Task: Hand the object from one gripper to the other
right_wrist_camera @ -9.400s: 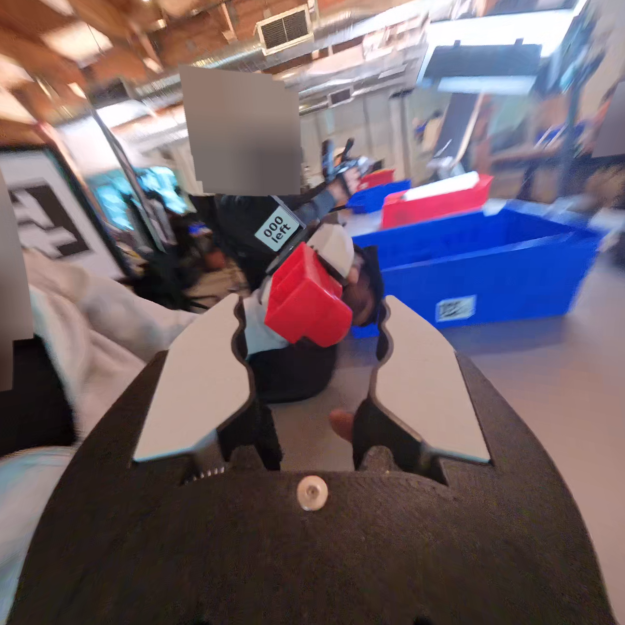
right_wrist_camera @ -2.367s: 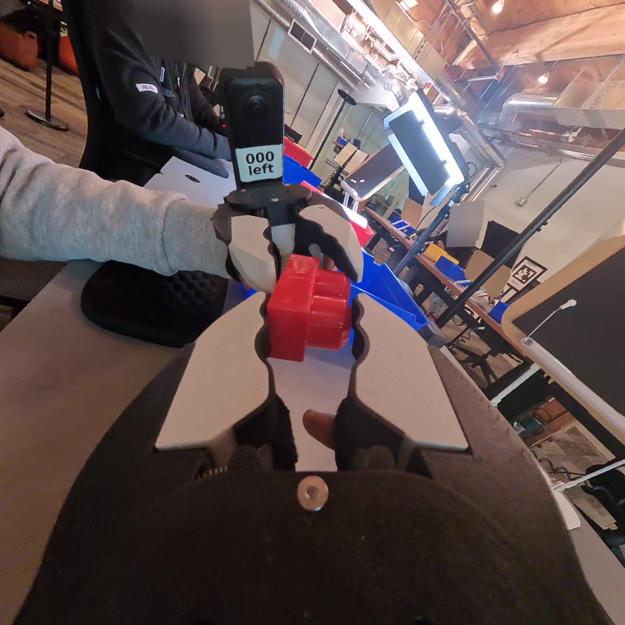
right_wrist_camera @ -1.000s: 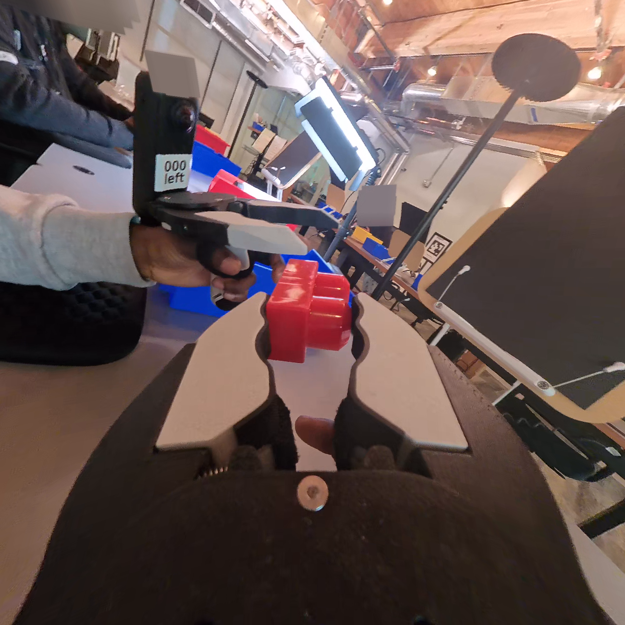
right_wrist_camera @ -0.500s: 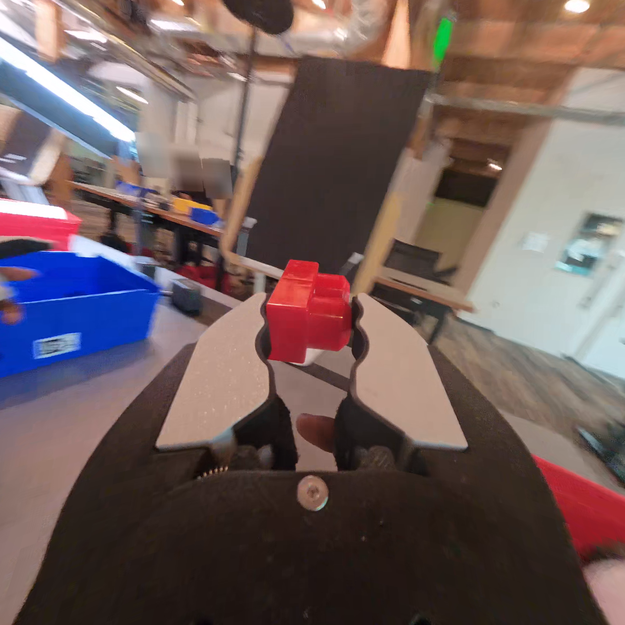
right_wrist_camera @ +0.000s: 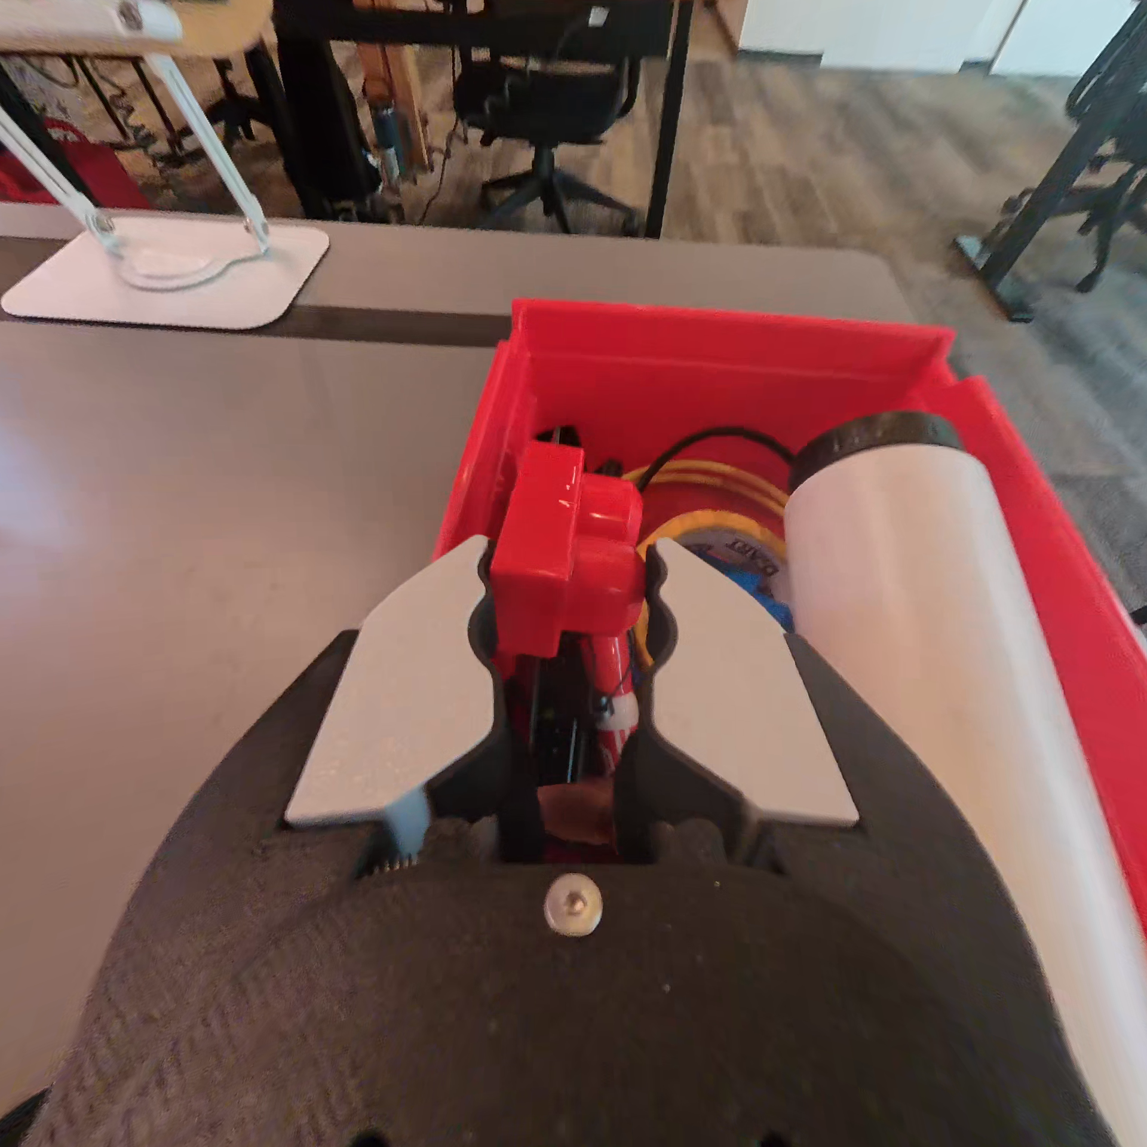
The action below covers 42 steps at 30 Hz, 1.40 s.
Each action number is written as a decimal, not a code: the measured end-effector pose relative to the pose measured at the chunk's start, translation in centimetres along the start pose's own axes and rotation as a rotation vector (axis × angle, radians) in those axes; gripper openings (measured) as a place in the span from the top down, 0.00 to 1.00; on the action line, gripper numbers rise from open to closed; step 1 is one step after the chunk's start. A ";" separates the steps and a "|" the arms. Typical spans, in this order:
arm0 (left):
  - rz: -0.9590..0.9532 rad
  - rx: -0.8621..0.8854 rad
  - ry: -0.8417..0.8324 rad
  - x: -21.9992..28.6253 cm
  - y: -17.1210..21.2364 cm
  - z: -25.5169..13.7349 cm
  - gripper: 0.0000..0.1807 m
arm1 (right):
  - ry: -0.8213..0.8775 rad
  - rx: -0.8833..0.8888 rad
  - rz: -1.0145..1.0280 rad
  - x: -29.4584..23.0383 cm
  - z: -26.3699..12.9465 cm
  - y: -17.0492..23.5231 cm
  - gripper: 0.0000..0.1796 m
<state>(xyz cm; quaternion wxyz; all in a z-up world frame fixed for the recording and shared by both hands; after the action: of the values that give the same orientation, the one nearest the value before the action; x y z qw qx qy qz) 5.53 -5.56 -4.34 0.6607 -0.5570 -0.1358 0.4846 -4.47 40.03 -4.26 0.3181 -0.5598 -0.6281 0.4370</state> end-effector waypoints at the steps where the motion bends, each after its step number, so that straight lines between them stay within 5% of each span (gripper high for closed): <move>1: -0.001 -0.001 0.003 0.0 0.0 0.0 0.58 | -0.001 -0.020 0.002 0.1 0.2 0.2 0.74; 18: 0.048 -0.039 0.039 0.6 0.0 0.2 0.58 | -0.101 -0.083 0.060 0.6 1.3 1.3 0.74; 32: 0.048 -0.057 0.053 0.7 0.1 0.3 0.58 | 0.059 -0.083 0.047 1.4 1.0 1.3 0.67; 42: 0.042 -0.050 0.053 0.7 0.0 0.3 0.58 | 0.004 0.367 0.066 0.3 -1.5 -1.0 0.45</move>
<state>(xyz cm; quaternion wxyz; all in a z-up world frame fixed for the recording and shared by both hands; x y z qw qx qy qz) 5.65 -4.77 -4.46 0.6394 -0.5889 -0.1185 0.4799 -3.63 40.63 -2.76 0.4016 -0.5134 -0.5184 0.5534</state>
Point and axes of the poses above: each gripper's, where its closed fingertips meet, z out along the fingers, y out of its underside, x = y × z across the jaws, the point moved 10 cm from there along -z, back along the fingers, and after that the axes turned 7 degrees about z, right-handed, at the moved point
